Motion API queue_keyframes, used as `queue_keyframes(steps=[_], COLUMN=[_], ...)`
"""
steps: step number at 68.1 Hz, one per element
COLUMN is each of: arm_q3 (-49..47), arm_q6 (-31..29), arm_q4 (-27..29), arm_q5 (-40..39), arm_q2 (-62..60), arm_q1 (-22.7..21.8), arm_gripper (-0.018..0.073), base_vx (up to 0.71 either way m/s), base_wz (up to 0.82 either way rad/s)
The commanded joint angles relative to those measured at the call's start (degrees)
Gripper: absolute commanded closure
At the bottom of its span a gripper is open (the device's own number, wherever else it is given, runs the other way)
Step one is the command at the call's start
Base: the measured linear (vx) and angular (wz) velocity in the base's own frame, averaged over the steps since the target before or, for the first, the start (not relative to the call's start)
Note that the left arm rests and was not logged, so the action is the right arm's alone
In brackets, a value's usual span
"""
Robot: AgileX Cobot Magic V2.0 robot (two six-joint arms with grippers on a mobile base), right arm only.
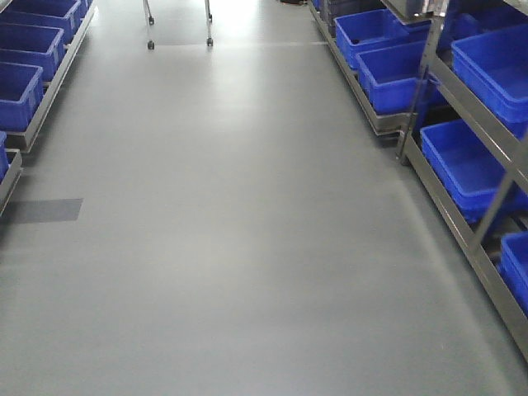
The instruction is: Pour parts from conveyor to right shelf
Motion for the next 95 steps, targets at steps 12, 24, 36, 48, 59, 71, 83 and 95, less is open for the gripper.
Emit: queue_keyframes(steps=[12, 24, 36, 48, 59, 71, 83, 95], arm_q3=[-1.6, -1.6, -1.6, -1.6, -1.6, -1.6, -1.6, -1.6], arm_q6=[-0.3, -0.3, -0.3, -0.3, -0.3, -0.3, -0.3, -0.3], arm_q4=[-0.1, -0.1, -0.1, -0.1, -0.1, -0.1, -0.1, -0.1], arm_q5=[-4.6, -4.6, -4.6, -4.6, -4.6, -4.6, -4.6, -4.6], arm_q2=[0.7, 0.7, 0.7, 0.7, 0.7, 0.7, 0.7, 0.7], arm_q1=[-0.1, -0.1, -0.1, -0.1, -0.1, -0.1, -0.1, -0.1], arm_gripper=[0.0565, 0.0565, 0.0565, 0.0565, 0.0565, 0.0565, 0.0565, 0.0565], base_vx=[0.64, 0.62, 0.60, 0.57, 0.53, 0.47, 0.44, 0.39], base_wz=[0.08, 0.08, 0.06, 0.04, -0.05, -0.09, -0.10, 0.06])
